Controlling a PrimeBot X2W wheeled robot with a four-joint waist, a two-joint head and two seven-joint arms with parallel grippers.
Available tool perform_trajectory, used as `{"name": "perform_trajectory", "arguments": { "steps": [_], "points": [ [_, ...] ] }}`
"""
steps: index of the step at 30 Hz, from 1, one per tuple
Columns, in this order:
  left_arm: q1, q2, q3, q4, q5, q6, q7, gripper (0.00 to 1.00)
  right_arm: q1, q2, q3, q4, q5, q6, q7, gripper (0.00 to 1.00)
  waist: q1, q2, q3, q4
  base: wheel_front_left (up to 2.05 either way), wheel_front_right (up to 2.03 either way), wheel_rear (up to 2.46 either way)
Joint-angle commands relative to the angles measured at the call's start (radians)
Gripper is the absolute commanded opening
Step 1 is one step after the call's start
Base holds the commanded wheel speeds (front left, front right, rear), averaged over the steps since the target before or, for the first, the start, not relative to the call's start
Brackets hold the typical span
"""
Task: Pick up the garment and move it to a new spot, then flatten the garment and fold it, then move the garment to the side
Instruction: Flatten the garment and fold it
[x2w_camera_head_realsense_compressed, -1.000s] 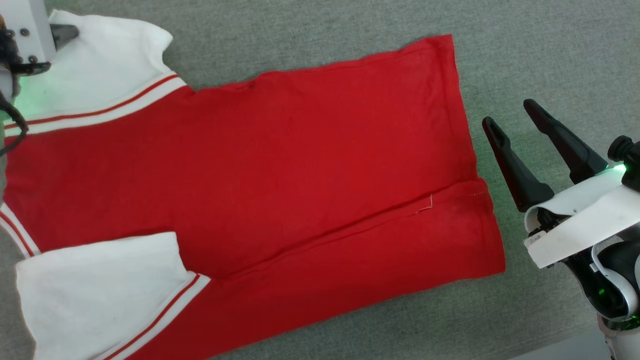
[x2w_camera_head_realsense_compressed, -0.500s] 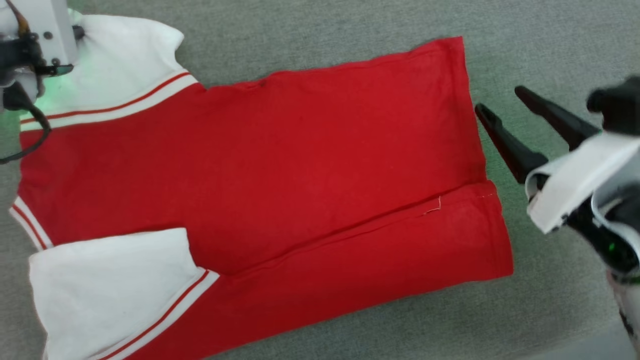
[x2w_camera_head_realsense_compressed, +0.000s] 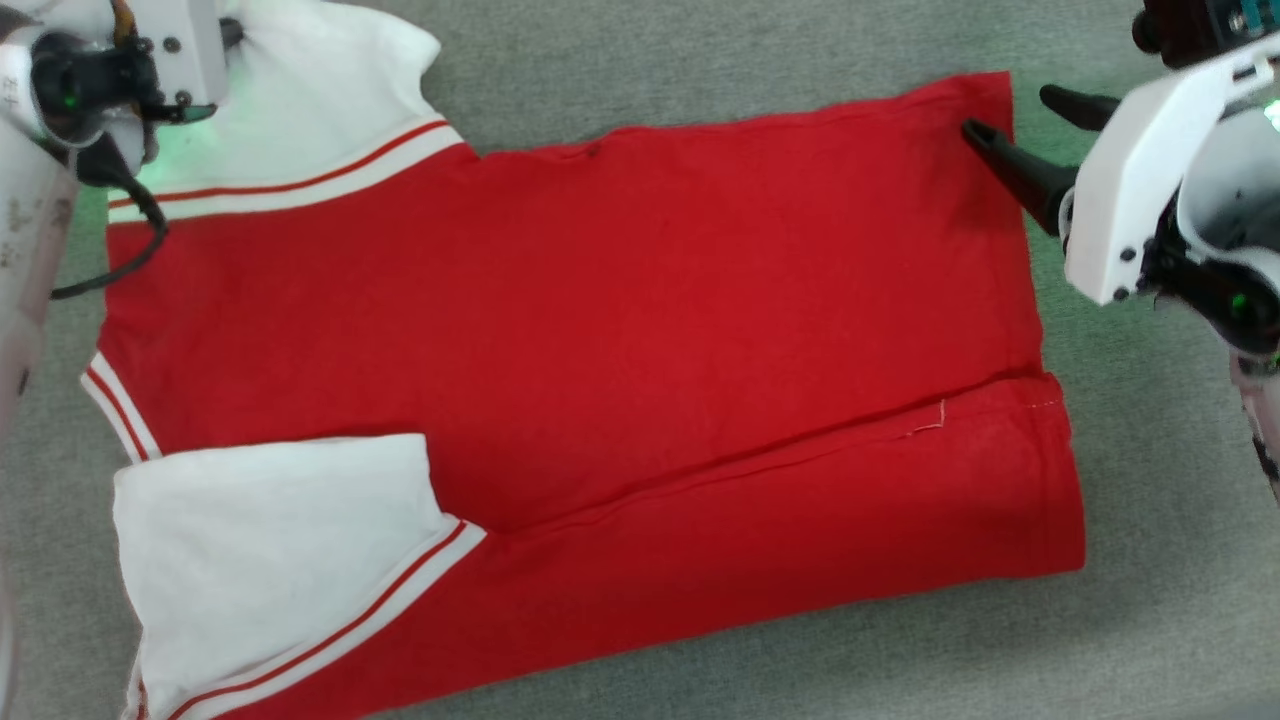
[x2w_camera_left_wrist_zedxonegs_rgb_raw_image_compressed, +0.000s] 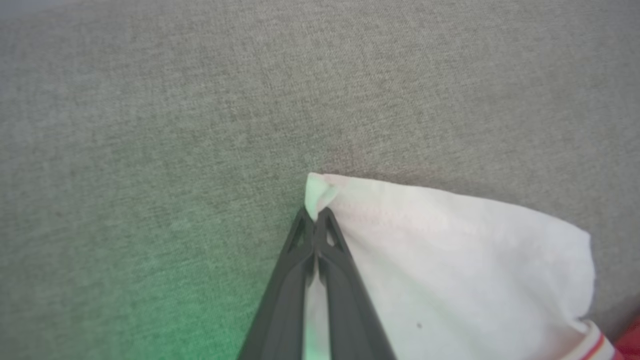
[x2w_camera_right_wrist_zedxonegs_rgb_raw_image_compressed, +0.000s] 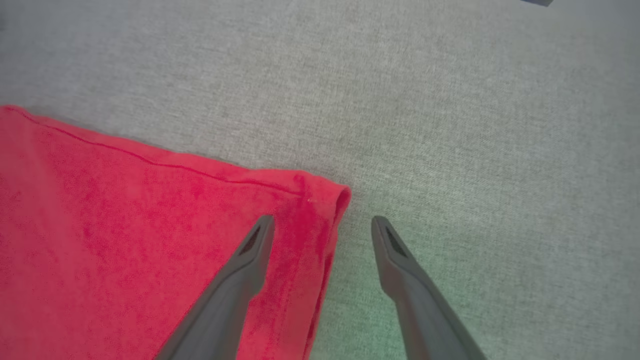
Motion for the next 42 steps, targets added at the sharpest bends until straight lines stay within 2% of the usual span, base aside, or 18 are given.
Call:
{"name": "perform_trajectory", "arguments": {
  "steps": [1, 10, 11, 12, 19, 26, 37, 42],
  "points": [
    [0.039, -0.022, -0.02, 0.023, 0.005, -0.006, 0.007, 0.0, -0.025, 0.0, 0.012, 0.023, 0.002, -0.001, 0.01, 1.0, 0.0, 0.0, 0.006, 0.009, 0.0, 0.0, 0.0],
    [0.013, -0.053, -0.027, 0.077, 0.005, -0.031, -0.02, 0.0, -0.14, 0.031, 0.107, 0.244, 0.055, -0.001, 0.104, 0.98, 0.0, 0.0, 0.016, 0.027, 0.0, 0.0, 0.0],
    [0.013, -0.054, -0.027, 0.084, 0.004, -0.034, -0.024, 0.0, -0.148, 0.035, 0.122, 0.265, 0.065, -0.001, 0.118, 0.41, 0.0, 0.0, 0.016, 0.027, 0.0, 0.0, 0.0],
    [0.011, -0.055, -0.026, 0.09, 0.003, -0.035, -0.026, 0.0, -0.155, 0.039, 0.136, 0.284, 0.078, -0.001, 0.132, 0.0, 0.0, 0.0, 0.016, 0.027, 0.0, 0.0, 0.0],
    [0.013, -0.075, -0.019, 0.122, -0.011, -0.055, -0.064, 0.0, -0.206, 0.033, 0.172, 0.383, 0.123, -0.001, 0.136, 0.0, 0.0, 0.0, 0.0, 0.042, 0.0, 0.0, 0.0],
    [0.0, -0.084, -0.005, 0.133, -0.028, -0.075, -0.13, 0.0, -0.22, -0.001, 0.199, 0.4, 0.166, -0.001, 0.076, 0.0, 0.0, 0.0, -0.064, 0.072, 0.0, 0.0, 0.0],
    [0.037, -0.08, -0.012, 0.078, -0.065, -0.089, -0.192, 0.0, -0.186, -0.08, 0.271, 0.355, 0.209, -0.001, -0.023, 0.0, 0.0, 0.0, -0.215, 0.139, 0.0, 0.0, 0.0],
    [0.087, -0.04, -0.043, -0.02, -0.084, -0.089, -0.199, 0.0, -0.147, -0.124, 0.301, 0.308, 0.229, -0.001, -0.071, 0.0, 0.0, 0.0, -0.281, 0.168, 0.0, 0.0, 0.0]
  ]
}}
